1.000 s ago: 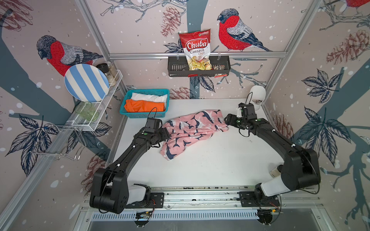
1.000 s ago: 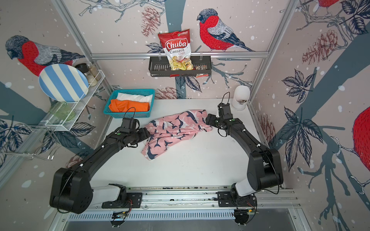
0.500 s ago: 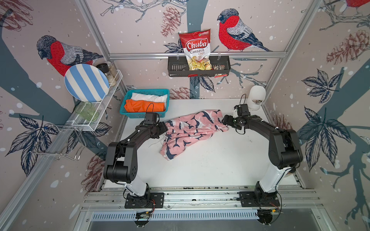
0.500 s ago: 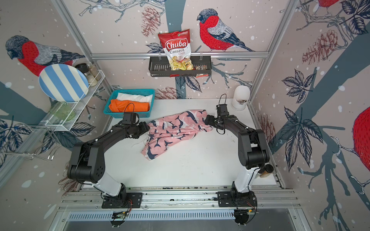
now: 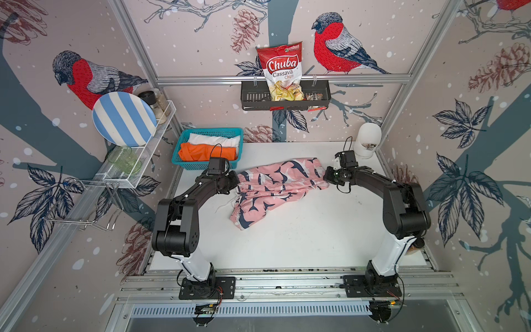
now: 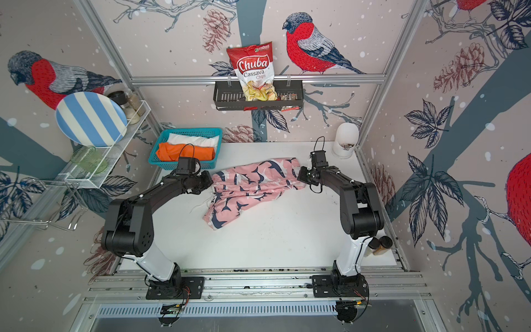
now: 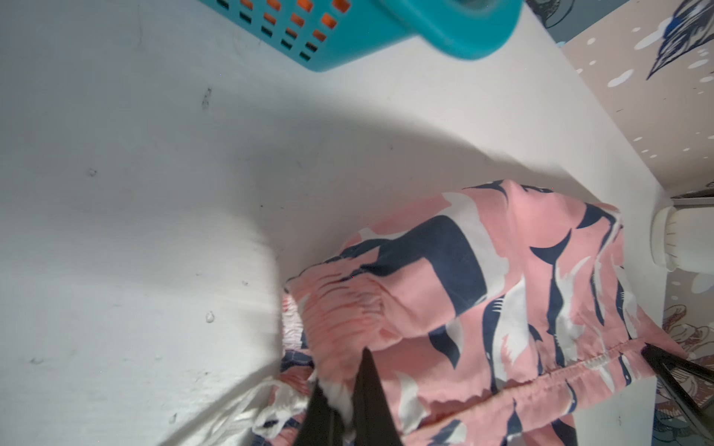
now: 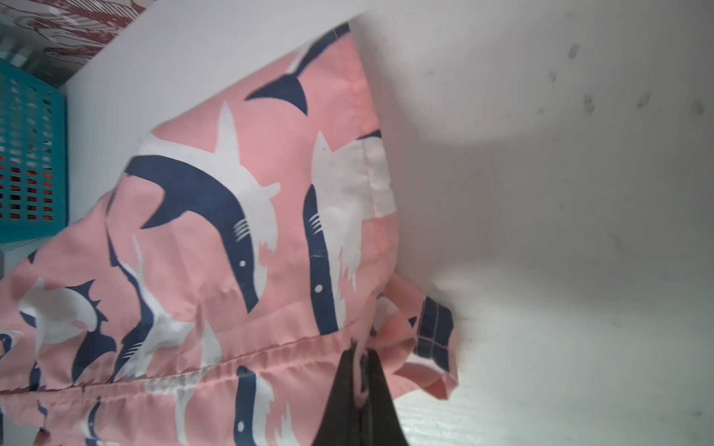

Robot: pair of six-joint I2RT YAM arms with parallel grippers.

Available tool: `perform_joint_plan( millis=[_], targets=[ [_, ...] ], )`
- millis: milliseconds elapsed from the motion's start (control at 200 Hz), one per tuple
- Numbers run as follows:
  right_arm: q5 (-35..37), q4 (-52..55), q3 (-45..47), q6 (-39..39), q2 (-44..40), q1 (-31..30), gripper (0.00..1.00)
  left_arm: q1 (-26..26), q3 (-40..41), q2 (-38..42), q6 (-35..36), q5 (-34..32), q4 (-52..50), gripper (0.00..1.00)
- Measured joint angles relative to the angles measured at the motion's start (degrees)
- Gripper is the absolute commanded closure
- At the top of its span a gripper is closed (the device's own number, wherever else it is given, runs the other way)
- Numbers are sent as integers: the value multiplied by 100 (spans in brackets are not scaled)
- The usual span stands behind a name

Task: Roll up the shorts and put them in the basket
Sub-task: Flatten out the shorts at the center of the board.

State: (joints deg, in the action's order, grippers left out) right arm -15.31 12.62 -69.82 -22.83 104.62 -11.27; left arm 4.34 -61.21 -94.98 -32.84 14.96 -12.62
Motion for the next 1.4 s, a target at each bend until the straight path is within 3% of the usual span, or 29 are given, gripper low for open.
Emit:
perform_joint_plan(
  millis=[215,425,625,775,950,1085,1200,1401],
  targets=[
    [321,210,-170,-2,-1401,-37,100,0,-457,1239,26,11,-398,100],
    [640,398,-278,17,-3547,-262,100,0,-1040,3034,28,57,-970,100],
    [809,413,-389,20,-5637,-398,100,2,-1757,4424,26,463,-1517,100],
    [752,409,-826,20,-6531,-407,100,9,-2546,4979,17,824,-1825,100],
    [763,603,-2065,61,-6253,-407,100,13,-3473,4780,-35,1139,-1971,100],
    [997,699,-2496,190,-5552,-407,100,15,-3438,4376,-166,1176,-1976,100],
    [1316,612,-2055,229,-4977,-407,100,15,-2747,4111,-188,981,-1834,100],
    [1513,-219,-494,186,-3757,-271,100,22,-754,3364,-271,380,-935,100]
  ],
)
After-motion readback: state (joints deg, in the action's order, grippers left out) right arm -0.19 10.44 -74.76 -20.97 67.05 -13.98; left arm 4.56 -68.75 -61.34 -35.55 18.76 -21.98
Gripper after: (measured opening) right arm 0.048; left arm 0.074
